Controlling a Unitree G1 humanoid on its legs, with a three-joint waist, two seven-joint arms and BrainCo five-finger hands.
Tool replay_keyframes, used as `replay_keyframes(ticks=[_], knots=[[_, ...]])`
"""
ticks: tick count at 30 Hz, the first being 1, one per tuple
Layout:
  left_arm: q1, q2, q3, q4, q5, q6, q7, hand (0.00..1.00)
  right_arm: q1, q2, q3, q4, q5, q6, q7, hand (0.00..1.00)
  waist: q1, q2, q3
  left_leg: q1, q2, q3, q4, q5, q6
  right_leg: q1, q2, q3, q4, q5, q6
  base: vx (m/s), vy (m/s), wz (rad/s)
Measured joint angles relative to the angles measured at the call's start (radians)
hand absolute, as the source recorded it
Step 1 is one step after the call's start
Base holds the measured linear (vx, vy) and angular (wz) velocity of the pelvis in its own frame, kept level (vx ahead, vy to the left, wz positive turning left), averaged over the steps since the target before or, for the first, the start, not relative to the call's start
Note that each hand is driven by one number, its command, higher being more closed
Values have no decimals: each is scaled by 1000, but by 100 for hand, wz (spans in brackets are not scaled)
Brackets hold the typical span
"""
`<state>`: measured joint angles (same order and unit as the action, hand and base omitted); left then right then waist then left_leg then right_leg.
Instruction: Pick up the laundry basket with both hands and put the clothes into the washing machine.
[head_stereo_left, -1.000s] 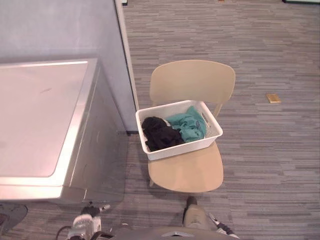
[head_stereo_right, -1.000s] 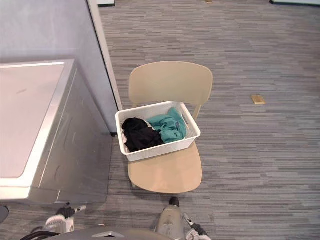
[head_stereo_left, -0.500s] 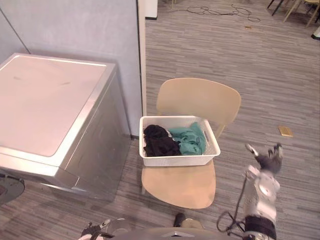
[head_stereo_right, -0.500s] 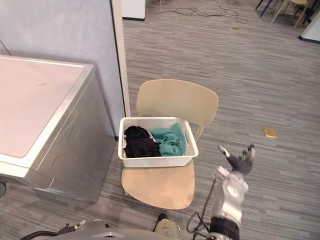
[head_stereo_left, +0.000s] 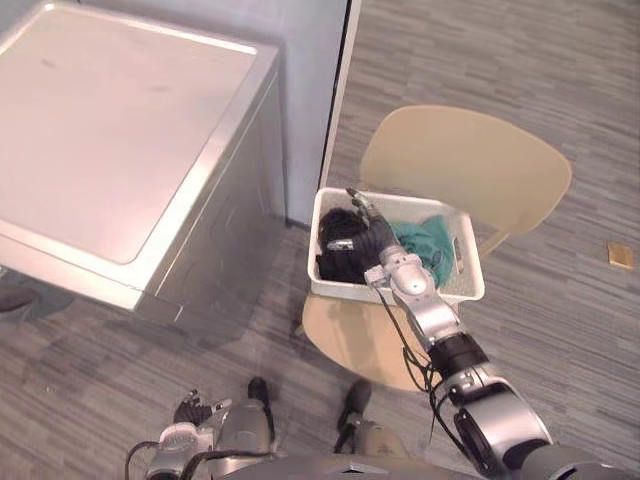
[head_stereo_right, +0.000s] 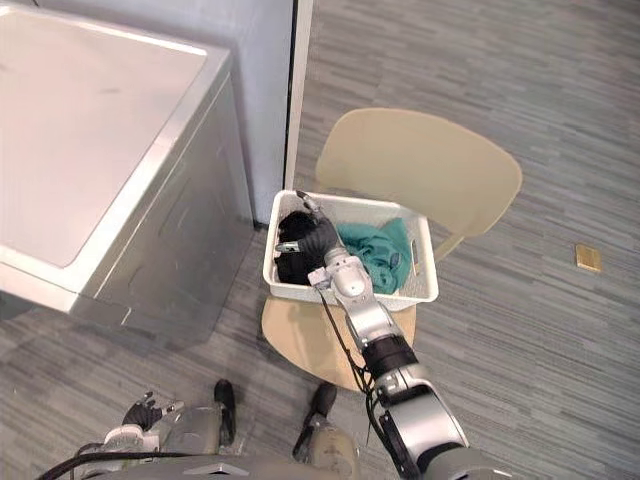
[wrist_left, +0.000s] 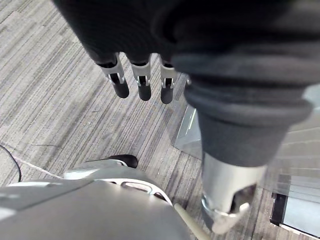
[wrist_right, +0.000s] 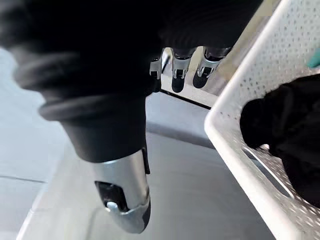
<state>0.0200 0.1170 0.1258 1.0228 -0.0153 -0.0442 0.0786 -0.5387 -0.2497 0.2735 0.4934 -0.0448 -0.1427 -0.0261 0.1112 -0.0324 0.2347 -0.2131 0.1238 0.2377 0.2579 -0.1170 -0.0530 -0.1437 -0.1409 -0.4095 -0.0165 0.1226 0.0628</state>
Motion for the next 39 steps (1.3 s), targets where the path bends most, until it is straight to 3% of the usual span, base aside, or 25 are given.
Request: replay_keyframes(ticks=[2, 6, 10, 13, 22, 36, 39], knots=[[-14, 8, -5, -6, -4, -5, 0, 0, -72, 0, 18, 87, -4, 10, 2, 0, 3, -4, 44, -14, 1, -8, 8, 1, 2, -14, -1, -1, 13, 2, -3, -143, 11, 5], [-57, 21, -10, -23, -33, -25, 2, 0, -238, -42, 14, 251, -43, 45, -6, 0, 35, -9, 132, -103, 0, -22, 60, 8, 12, -98, -18, -2, 72, 4, -6, -141, 34, 6], [-71, 23, -8, -24, -45, -32, 3, 0, -331, -56, -3, 320, -56, 61, -9, 0, 48, -6, 177, -138, -2, -45, 75, 14, 19, -119, -23, -19, 84, 6, -8, -101, 19, 12], [-73, 17, 2, -27, -53, -32, 6, 0, -410, -64, -3, 348, -134, 61, -17, 0, 58, -4, 205, -162, -2, -46, 78, 23, 21, -151, -29, -18, 108, 3, -12, -59, 11, 3], [-75, -3, 7, -76, -181, -42, 25, 0, -420, -74, -10, 349, -239, 82, -51, 0, 67, -1, 220, -211, -4, -75, 69, 49, 18, -208, -48, -54, 175, -34, -24, -10, -2, 12], [-119, -20, -10, -148, -219, -65, 46, 0, -423, -79, -166, 426, -226, 110, -119, 0, 61, -1, 220, -241, -3, -73, 33, 80, 13, -246, -51, -68, 177, -31, -29, -2, 1, 2], [-122, -20, -10, -147, -219, -65, 46, 0, -418, -79, -168, 335, -169, 122, -131, 0, 49, -1, 220, -241, -1, -71, 33, 80, 12, -247, -48, -66, 172, -30, -30, 32, 11, -4]])
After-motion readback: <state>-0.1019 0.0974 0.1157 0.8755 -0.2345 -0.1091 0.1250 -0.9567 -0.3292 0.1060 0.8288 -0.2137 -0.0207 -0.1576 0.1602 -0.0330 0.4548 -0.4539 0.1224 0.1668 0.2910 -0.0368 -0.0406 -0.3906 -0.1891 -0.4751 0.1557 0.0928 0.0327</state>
